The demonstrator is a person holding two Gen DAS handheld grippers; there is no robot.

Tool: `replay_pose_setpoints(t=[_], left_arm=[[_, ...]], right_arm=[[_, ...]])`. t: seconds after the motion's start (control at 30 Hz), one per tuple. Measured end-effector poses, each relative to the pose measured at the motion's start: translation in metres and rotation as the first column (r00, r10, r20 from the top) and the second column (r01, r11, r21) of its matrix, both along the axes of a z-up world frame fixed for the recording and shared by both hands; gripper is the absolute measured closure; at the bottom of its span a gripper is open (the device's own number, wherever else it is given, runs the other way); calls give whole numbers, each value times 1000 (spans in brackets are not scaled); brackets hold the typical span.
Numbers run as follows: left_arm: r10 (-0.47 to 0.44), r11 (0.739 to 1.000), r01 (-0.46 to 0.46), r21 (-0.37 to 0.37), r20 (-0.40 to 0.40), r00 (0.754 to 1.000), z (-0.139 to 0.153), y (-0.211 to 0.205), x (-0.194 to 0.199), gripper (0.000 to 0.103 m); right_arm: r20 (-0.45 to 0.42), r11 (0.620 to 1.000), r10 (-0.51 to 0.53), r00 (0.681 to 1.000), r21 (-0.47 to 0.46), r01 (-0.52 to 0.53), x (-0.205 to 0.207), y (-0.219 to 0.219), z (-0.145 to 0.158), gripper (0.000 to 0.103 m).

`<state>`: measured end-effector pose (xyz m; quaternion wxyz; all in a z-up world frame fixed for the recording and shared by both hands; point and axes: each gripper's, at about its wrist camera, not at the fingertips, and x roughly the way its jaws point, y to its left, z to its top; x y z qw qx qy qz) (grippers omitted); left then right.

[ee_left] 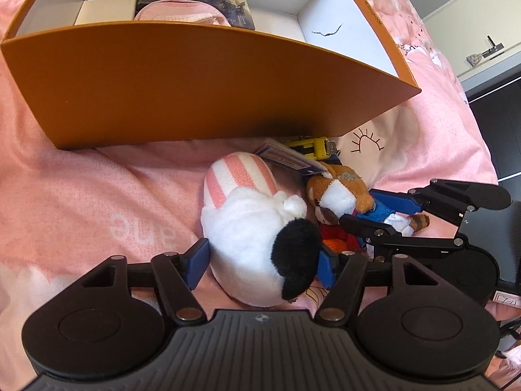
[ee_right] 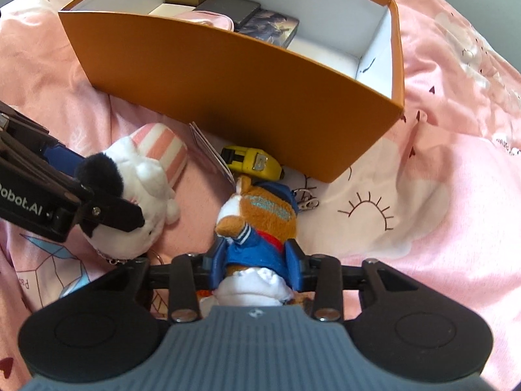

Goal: Organize objects
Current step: 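Grasp the white striped-hat plush with the left tool while the right tool grasps the brown bear plush, then carry both plush toys over the orange box and lower them in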

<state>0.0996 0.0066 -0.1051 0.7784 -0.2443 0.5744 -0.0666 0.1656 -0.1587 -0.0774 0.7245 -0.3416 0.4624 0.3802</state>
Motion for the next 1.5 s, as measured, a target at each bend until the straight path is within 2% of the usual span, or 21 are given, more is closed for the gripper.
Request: replay_pose_setpoints(t=[0.2,0.43,0.53,0.63,0.83,1.07,1.27,1.4,1.5], left_arm=[[22,999,-22,-30,13,1000,9,9,-8,37],[28,998,-25,-56,47,998,29,15,-19,38],[28,997,-23,-79,65,998,37,17,-25,38],[27,996,-18,-89,101,995,52,20,-30,38],[29,996,-12,-87,203,979,90,21,-33,38],[38,998,-21,-55,328,944,134,27,-25,38],[48,999,-46,-15,428,902,168,38,-6,38],[48,998,-57,8,443,895,173,43,19,38],[58,997,-73,20,411,910,160,43,41,38]], right_arm=[[2,999,-30,1000,40,30,-3,-6,10,67],[14,993,-37,999,114,35,-14,-22,46,68],[-28,982,-69,997,172,73,-13,-32,61,68],[-76,963,-111,991,237,126,-9,-43,75,68],[-87,920,-139,986,358,161,-10,-51,106,67],[-91,850,-153,984,497,178,2,-50,146,67],[-63,788,-170,983,591,174,19,-38,165,67],[-74,752,-204,976,626,205,37,-26,167,67],[-86,746,-231,969,624,233,51,-15,159,67]])
